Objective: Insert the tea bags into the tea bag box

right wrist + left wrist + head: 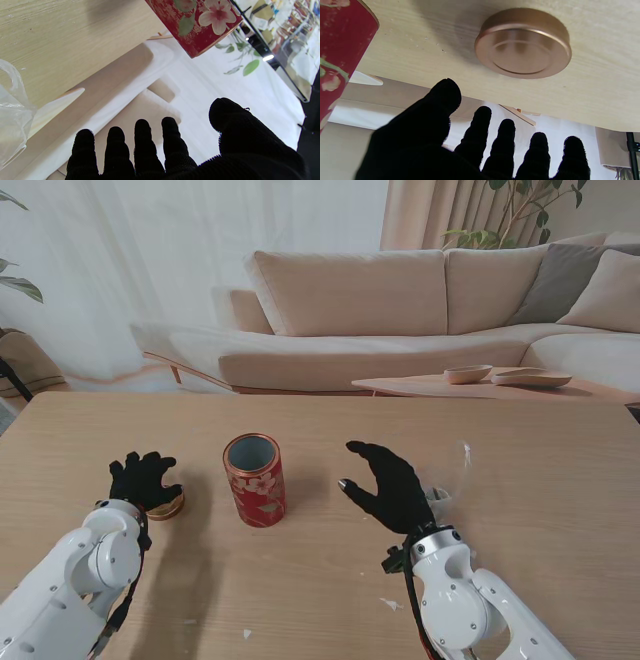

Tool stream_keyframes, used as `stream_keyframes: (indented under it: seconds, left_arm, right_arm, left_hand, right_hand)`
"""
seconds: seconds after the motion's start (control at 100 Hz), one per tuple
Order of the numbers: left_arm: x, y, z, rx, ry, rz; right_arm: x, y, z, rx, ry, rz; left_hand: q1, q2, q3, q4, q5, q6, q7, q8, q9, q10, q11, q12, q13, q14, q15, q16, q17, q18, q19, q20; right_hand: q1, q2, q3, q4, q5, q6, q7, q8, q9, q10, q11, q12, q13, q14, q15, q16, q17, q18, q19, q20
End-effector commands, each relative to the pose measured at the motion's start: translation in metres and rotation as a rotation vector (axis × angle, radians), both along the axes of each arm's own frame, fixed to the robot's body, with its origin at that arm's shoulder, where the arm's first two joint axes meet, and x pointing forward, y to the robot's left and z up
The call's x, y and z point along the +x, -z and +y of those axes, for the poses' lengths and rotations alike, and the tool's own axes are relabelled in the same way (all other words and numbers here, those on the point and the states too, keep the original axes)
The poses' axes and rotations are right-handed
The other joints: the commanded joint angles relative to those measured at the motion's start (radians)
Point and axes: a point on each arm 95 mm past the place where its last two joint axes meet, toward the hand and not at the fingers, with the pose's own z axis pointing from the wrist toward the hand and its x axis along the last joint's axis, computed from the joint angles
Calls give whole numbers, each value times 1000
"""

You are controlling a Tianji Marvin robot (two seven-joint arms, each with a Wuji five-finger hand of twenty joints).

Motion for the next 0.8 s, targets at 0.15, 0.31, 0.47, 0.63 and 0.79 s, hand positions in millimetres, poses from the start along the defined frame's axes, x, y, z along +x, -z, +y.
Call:
stream_keyframes:
  seconds: [0.15, 0.31, 0.47, 0.63, 0.79]
  left_arm:
    - [2, 9, -2, -51, -35, 78]
    - [4, 16, -2, -56, -49, 116]
    - [4, 23, -3, -43, -50, 145]
    - [3, 27, -5, -36, -44, 163]
    - [1, 31, -6, -32, -44, 175]
  right_arm:
    - [-4, 2, 5, 13, -14, 12]
    - [-4, 1, 5, 18, -11, 10]
    - [-4, 0, 5, 21, -12, 6]
    - [-5, 0, 5, 24, -12, 6]
    - [-5, -1, 5, 26, -11, 5]
  left_hand:
    - [18, 27, -16, 37, -62, -36, 12, 13, -49, -39, 16, 22, 13, -13, -3, 11, 20, 21, 36, 39]
    - [16, 5, 8, 34, -89, -45, 31, 20, -66, -48, 9, 16, 21, -13, -3, 22, 47, 23, 53, 83]
    - [-2, -35, 48, 26, -134, -66, 34, 19, -77, -65, -9, 17, 17, -23, -5, 26, 61, 16, 53, 101]
    - [-44, -67, 85, 5, -185, -103, 48, 16, -86, -86, -53, 21, 13, -26, -9, 18, 82, 20, 48, 106]
    - [-73, -90, 106, -12, -220, -119, 63, 14, -97, -101, -81, 30, 8, -35, -11, 11, 98, 28, 41, 97]
  right_hand:
    - [1, 41, 20, 45, -30, 5, 7, 14, -26, -29, -33, -10, -36, -34, -11, 0, -9, -8, -31, 24]
    - [2, 39, 22, 45, -29, 6, 8, 14, -25, -29, -37, -11, -36, -32, -9, 2, -8, -7, -30, 27]
    - [2, 40, 23, 45, -29, 7, 9, 14, -24, -29, -38, -11, -36, -31, -7, 3, -5, -6, -29, 30]
    - [3, 39, 25, 45, -28, 8, 10, 14, -24, -30, -37, -11, -35, -29, -4, 5, -5, -3, -28, 33]
    - [3, 39, 28, 45, -27, 9, 12, 13, -24, -31, -36, -9, -35, -28, -1, 7, -2, -2, -26, 36]
